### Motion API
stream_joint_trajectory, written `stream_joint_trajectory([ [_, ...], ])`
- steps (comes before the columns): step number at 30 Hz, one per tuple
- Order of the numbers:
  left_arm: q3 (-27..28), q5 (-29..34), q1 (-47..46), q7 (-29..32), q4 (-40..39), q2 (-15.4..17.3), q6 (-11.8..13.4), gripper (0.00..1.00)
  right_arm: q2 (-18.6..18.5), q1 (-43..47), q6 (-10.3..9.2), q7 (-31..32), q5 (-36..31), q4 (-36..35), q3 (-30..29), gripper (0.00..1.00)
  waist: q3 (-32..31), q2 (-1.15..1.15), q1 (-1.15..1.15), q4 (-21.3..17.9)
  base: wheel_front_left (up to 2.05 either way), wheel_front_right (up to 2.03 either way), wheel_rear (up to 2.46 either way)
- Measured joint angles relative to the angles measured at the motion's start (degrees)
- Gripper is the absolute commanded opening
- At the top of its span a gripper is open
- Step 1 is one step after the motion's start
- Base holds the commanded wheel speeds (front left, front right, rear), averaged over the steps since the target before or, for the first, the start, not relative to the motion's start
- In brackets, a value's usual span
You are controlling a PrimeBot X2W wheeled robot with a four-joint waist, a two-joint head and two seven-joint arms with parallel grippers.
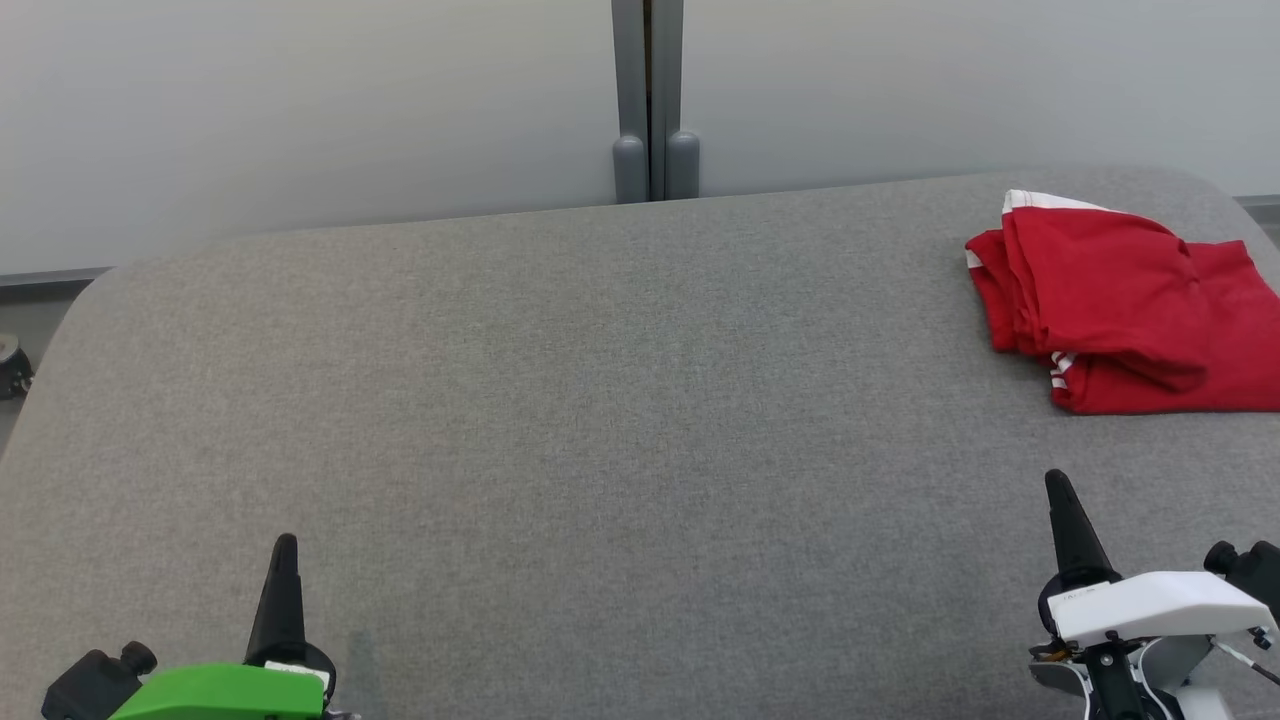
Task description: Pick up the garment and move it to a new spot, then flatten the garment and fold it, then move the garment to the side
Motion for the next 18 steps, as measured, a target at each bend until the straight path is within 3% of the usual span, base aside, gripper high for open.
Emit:
stream_joint_trajectory([
  [18, 1.03, -9.16, -2.41, 2.70, 0.81, 0.00, 0.00, 0.00, -0.07, -1.79, -0.04, 2.79, 11.22, 0.79, -0.37, 0.00, 0.17, 0.00, 0.00, -0.25, 0.00, 0.00, 0.00],
])
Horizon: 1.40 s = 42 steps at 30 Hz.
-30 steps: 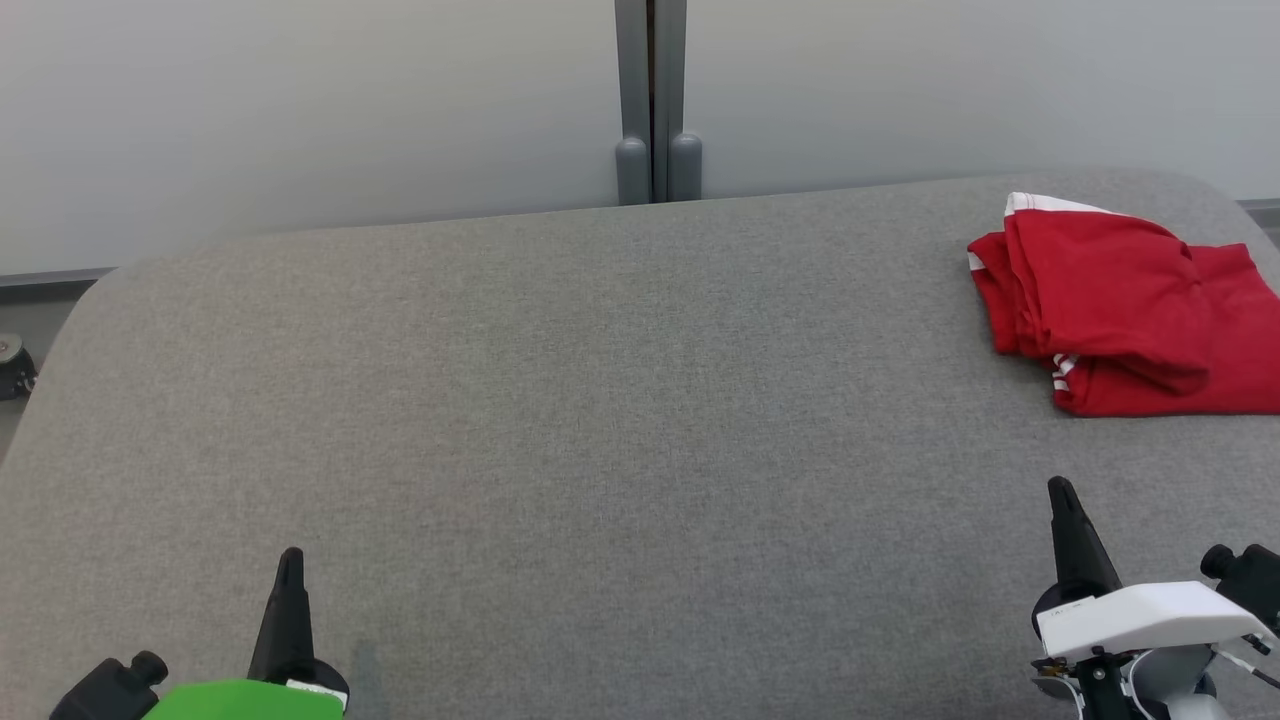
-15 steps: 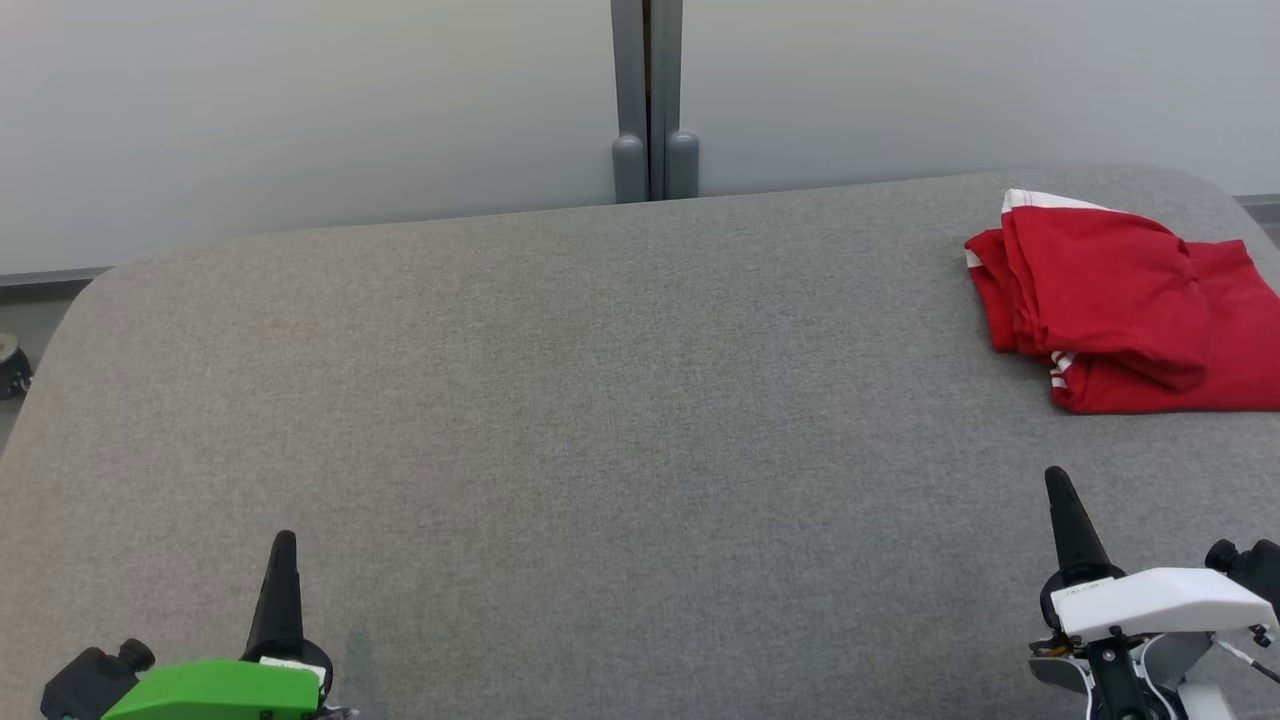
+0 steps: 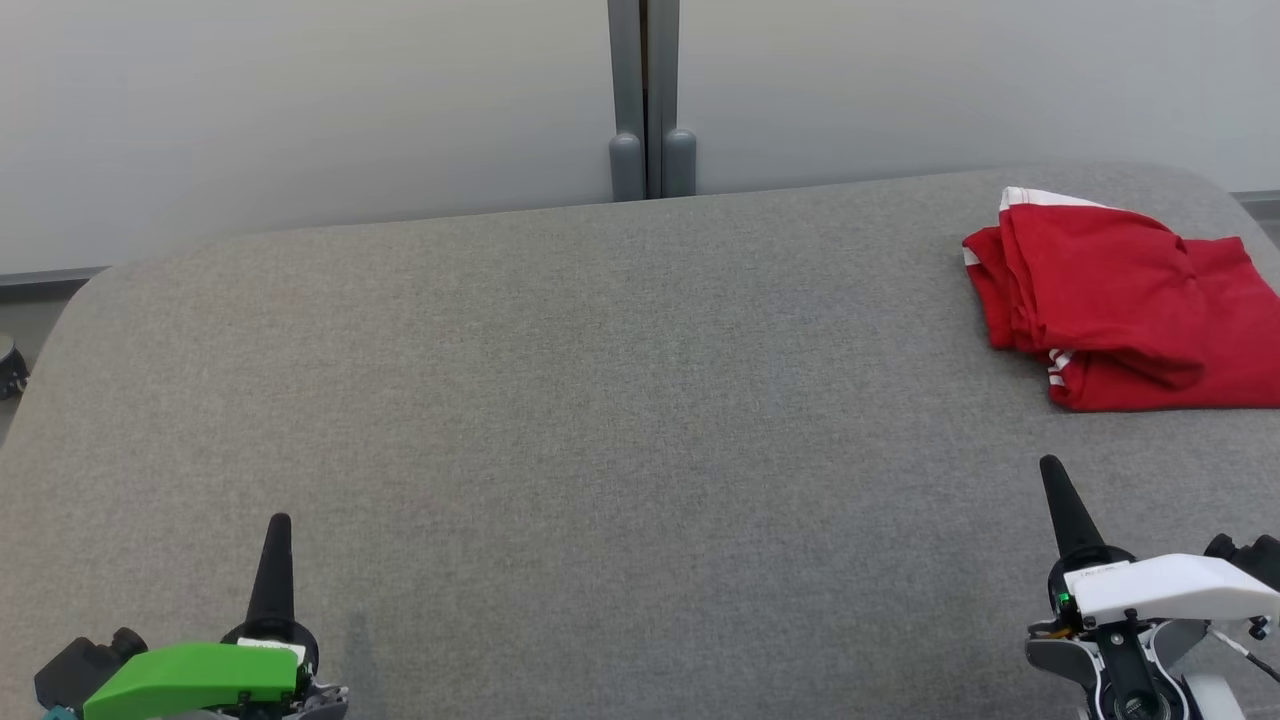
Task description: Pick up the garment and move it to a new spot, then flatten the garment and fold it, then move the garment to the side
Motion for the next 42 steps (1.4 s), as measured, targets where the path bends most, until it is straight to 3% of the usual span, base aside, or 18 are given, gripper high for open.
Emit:
stream_joint_trajectory([
  [42, 2.54, -16.96, -4.80, 5.53, 1.80, -0.19, 0.00, 0.00, -0.07, -3.17, -0.01, 5.25, 21.25, 1.42, -0.86, 0.00, 0.42, 0.00, 0.00, -0.60, 0.00, 0.00, 0.00],
])
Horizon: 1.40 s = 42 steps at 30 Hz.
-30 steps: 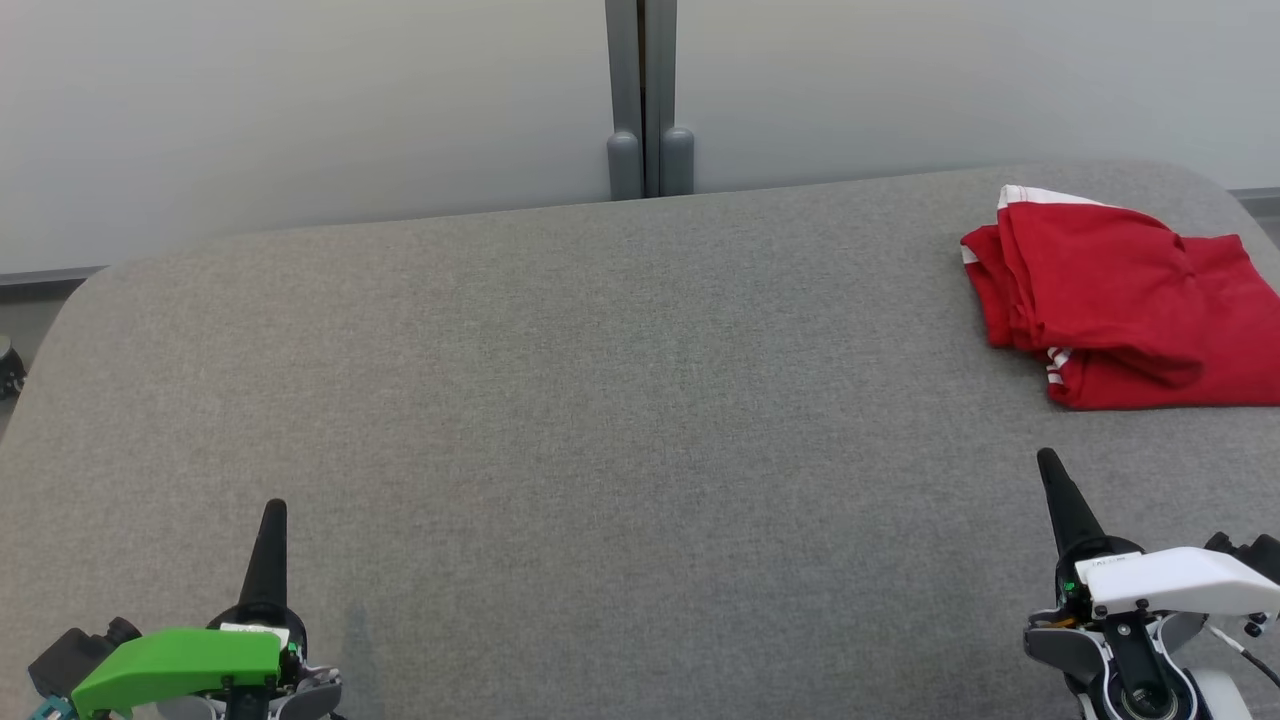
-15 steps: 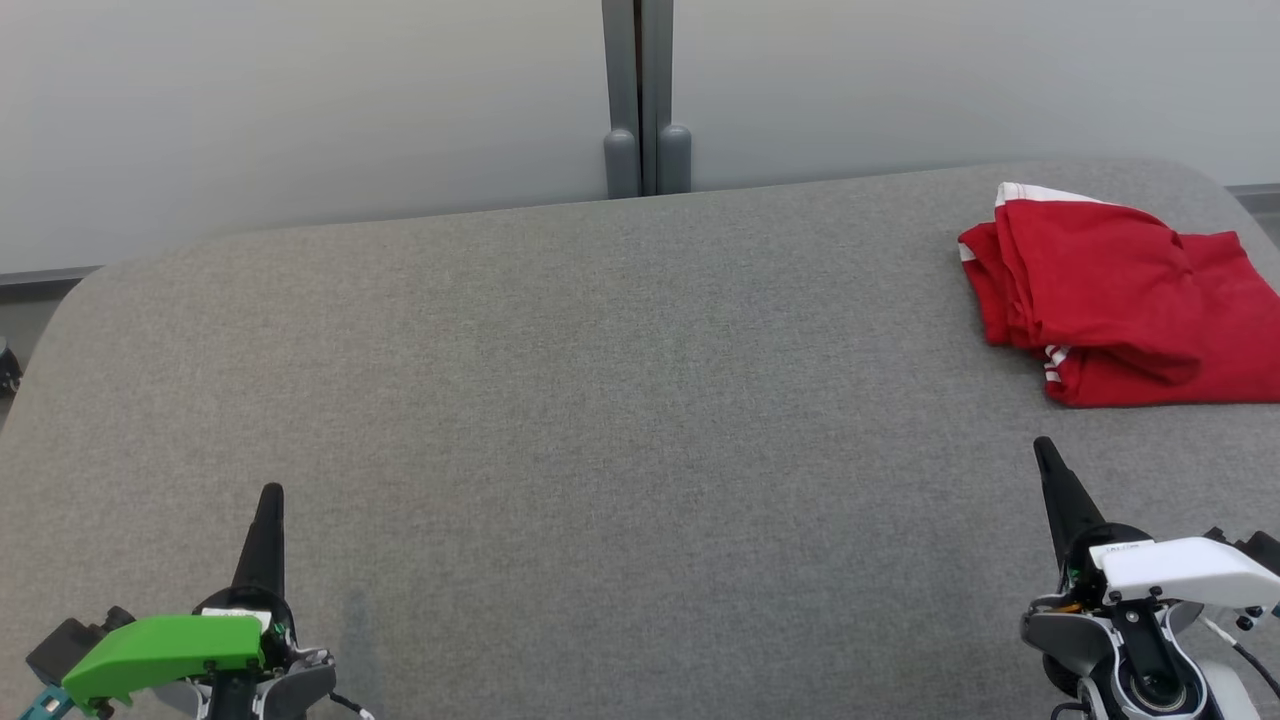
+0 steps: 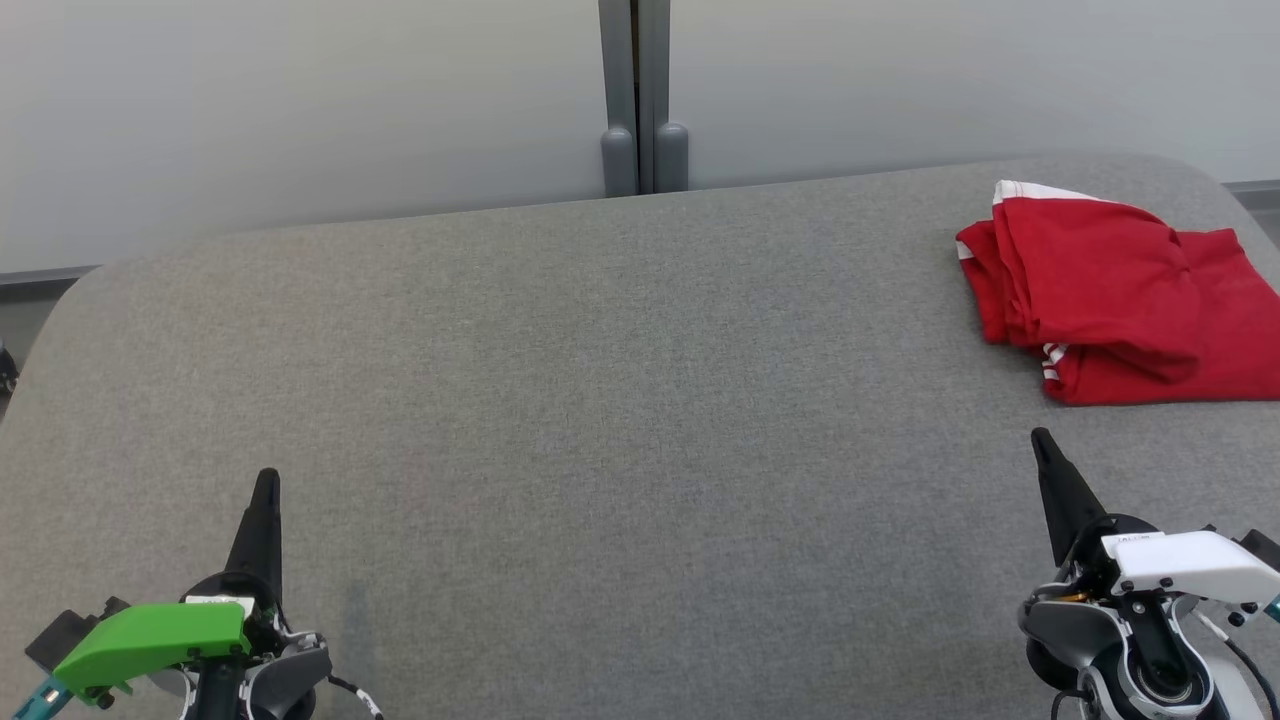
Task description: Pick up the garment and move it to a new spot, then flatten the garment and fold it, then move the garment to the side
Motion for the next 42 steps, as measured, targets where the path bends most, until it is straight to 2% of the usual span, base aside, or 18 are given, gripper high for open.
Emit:
stream_joint_trajectory([
  [9, 0.49, -2.66, -0.83, 0.97, 0.33, -0.07, 0.00, 0.00, 0.00, -0.69, 0.00, 0.92, 3.28, 0.24, -0.14, 0.00, 0.08, 0.00, 0.00, -0.11, 0.00, 0.00, 0.00],
  [42, 0.93, -2.55, -0.98, 1.33, 0.36, -0.49, 0.00, 0.00, 0.01, -0.70, 0.00, 0.93, 3.28, 0.29, -0.24, 0.00, 0.07, 0.00, 0.00, -0.11, 0.00, 0.00, 0.00],
])
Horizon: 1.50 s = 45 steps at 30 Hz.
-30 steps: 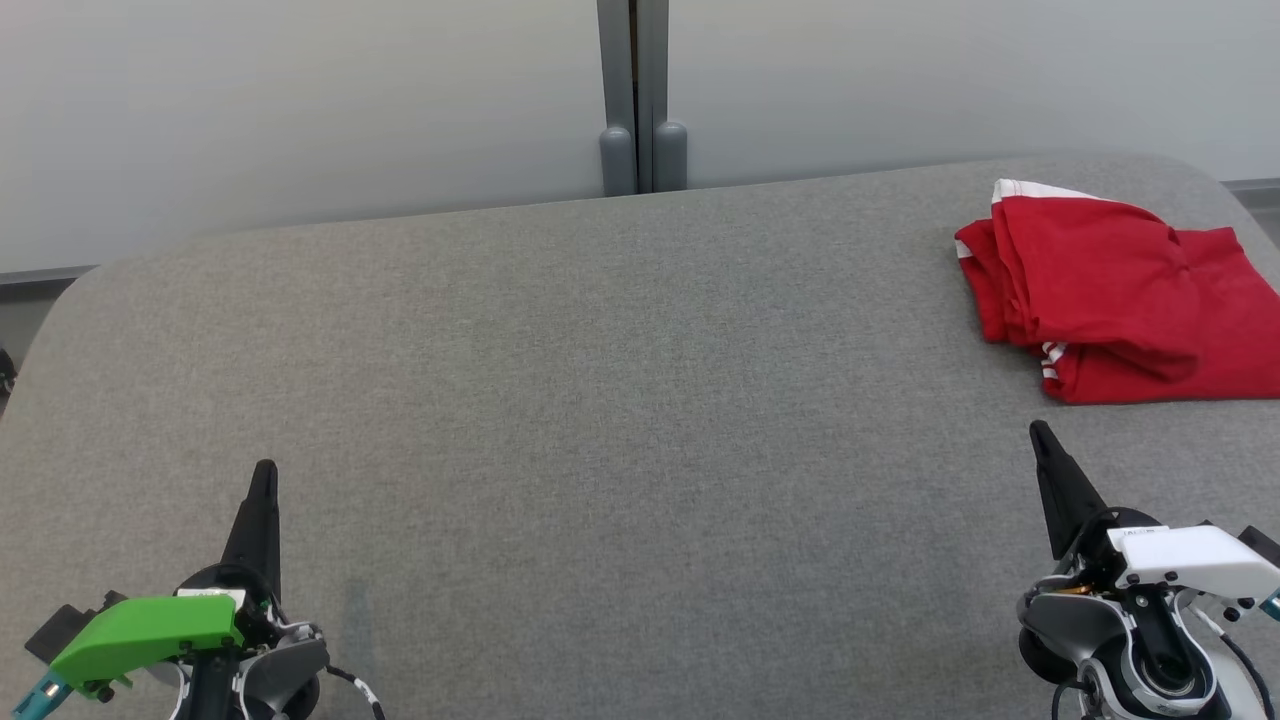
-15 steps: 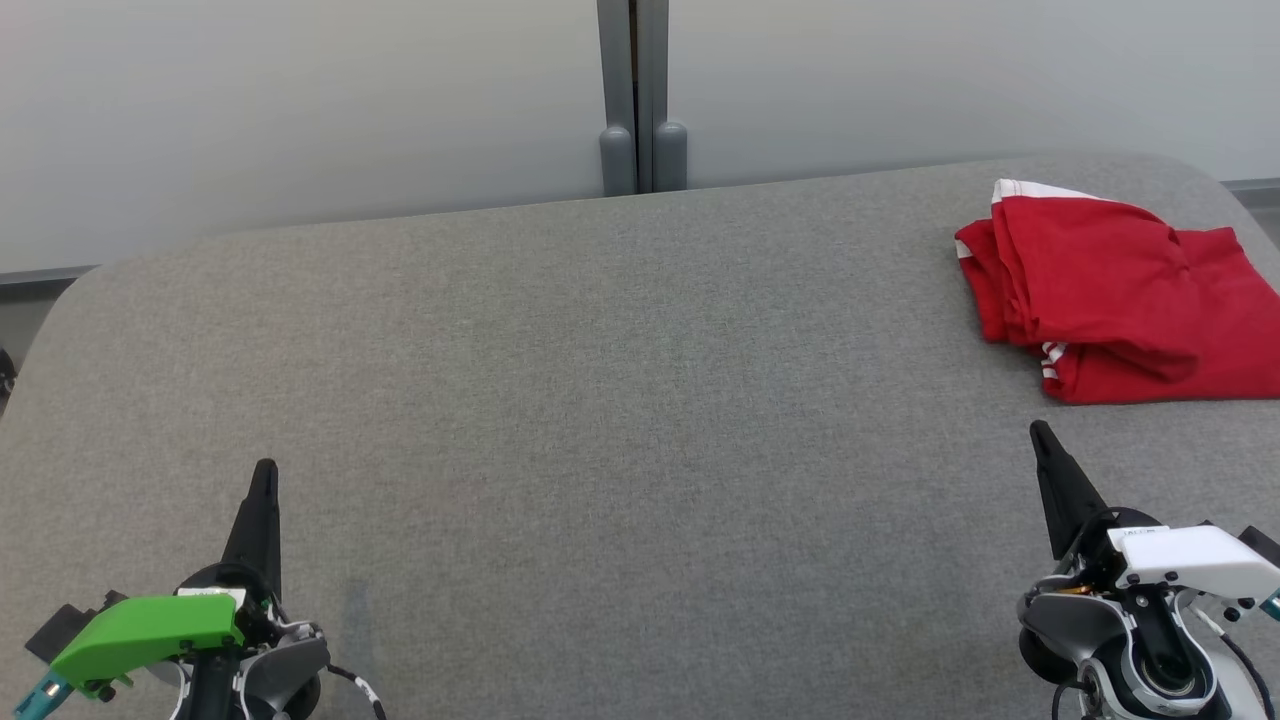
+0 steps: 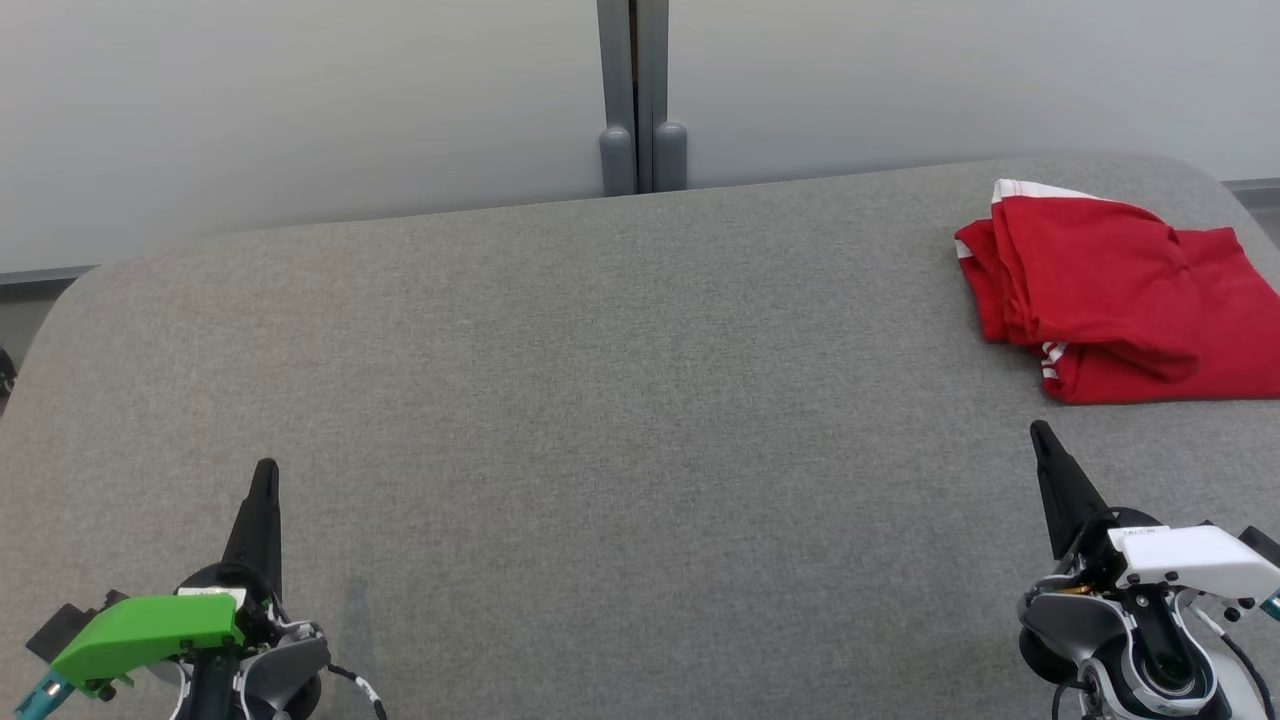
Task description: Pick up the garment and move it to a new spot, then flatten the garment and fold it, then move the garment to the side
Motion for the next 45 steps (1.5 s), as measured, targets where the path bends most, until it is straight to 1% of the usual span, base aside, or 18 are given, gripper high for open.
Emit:
stream_joint_trajectory([
  [45, 0.43, 0.31, -0.03, 0.24, 0.03, -0.32, 0.00, 0.00, 0.03, -0.01, 0.00, 0.05, 0.00, 0.00, -0.08, 0.00, 0.00, 0.00, 0.00, 0.00, 0.00, 0.00, 0.00],
])
